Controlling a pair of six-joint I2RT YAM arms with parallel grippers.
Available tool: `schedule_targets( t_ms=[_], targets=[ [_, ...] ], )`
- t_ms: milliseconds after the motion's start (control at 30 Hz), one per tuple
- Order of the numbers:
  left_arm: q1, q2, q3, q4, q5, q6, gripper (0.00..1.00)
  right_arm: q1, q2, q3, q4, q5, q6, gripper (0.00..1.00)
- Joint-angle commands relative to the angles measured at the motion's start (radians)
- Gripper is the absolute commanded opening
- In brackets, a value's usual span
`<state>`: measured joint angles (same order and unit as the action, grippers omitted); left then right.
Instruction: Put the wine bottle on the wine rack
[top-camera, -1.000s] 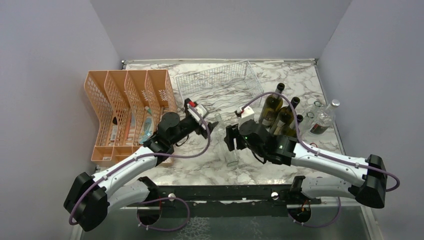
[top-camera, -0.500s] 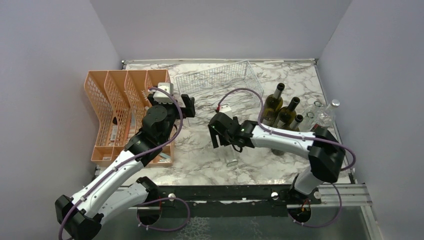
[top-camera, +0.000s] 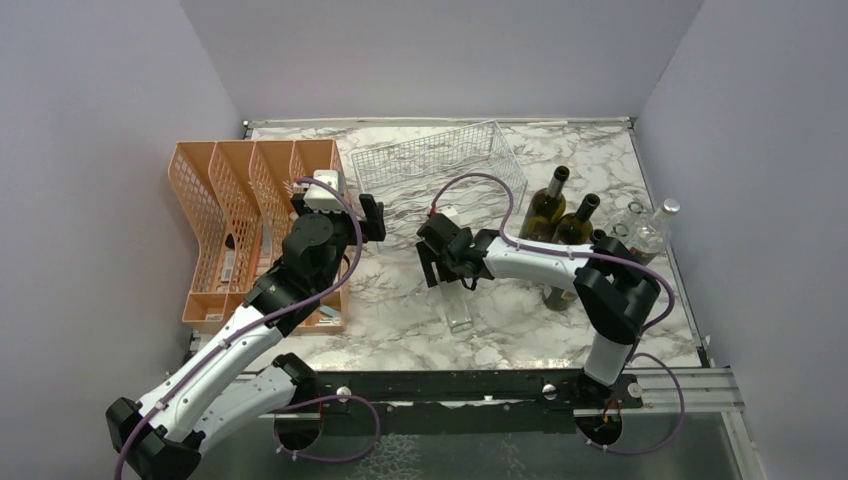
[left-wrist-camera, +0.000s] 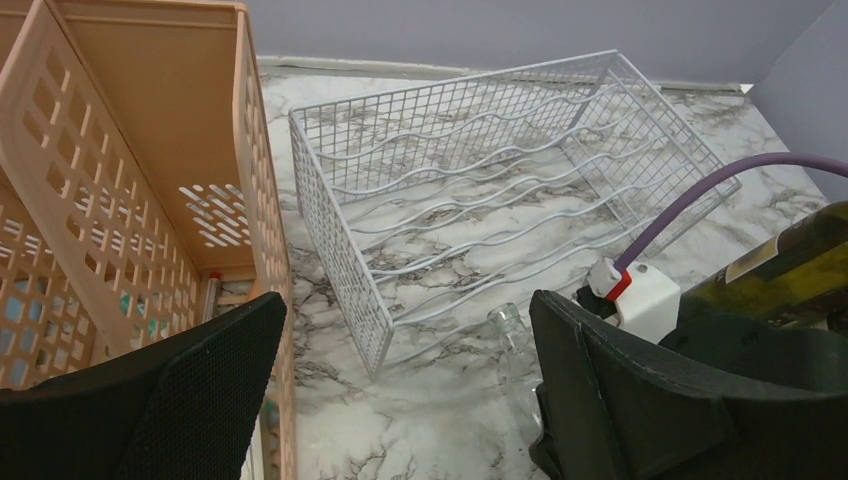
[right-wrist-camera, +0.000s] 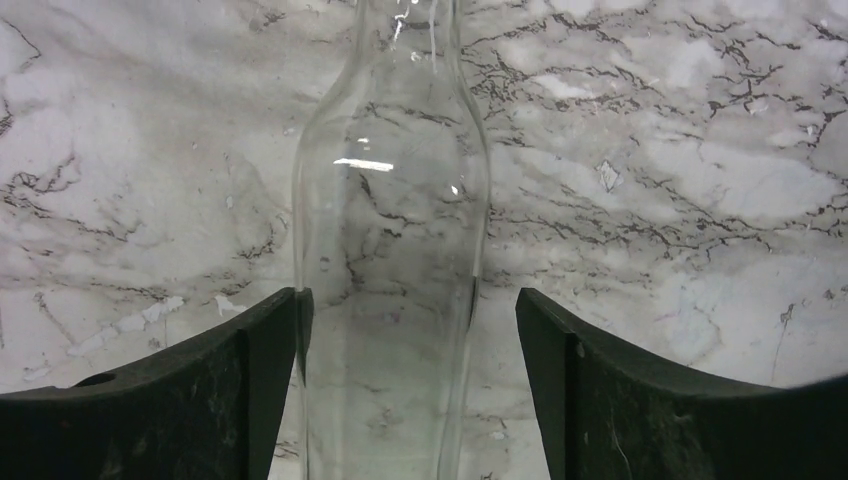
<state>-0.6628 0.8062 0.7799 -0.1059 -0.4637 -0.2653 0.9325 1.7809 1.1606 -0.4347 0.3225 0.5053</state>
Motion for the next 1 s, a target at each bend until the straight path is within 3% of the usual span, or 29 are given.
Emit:
schedule_targets(
  t_ms=[0,100,233,400,500,800,967],
  targets=[
    [0.003,0.011,0.026,-0.005,0.018,0.003,0.99,-0.026,0.037,0.044,0.075,-0.067,-0.093,0.8],
    [0.003,0.015,0.025,-0.001,0.028,0.001,0.99,-0.046,0.056,0.054,0.086,-0.09,-0.121,0.76],
    [0.003,0.022,0.024,0.008,0.038,-0.001,0.99,-0.052,0.063,0.06,0.108,-0.106,-0.167,0.62],
    [0.003,0.037,0.029,0.009,0.058,-0.02,0.99,-0.052,0.032,0.041,0.11,-0.127,-0.188,0.3],
    [0.004,0.044,0.024,0.016,0.086,-0.035,0.99,-0.052,-0.041,-0.005,0.123,-0.147,-0.199,0.17],
    [0.003,0.037,0.004,0.068,0.189,-0.046,0.99,-0.052,-0.422,-0.243,0.267,-0.269,-0.297,0.09],
    [0.003,0.029,-0.012,0.142,0.323,-0.031,0.99,-0.052,-0.607,-0.344,0.408,-0.29,-0.277,0.08]
  ],
)
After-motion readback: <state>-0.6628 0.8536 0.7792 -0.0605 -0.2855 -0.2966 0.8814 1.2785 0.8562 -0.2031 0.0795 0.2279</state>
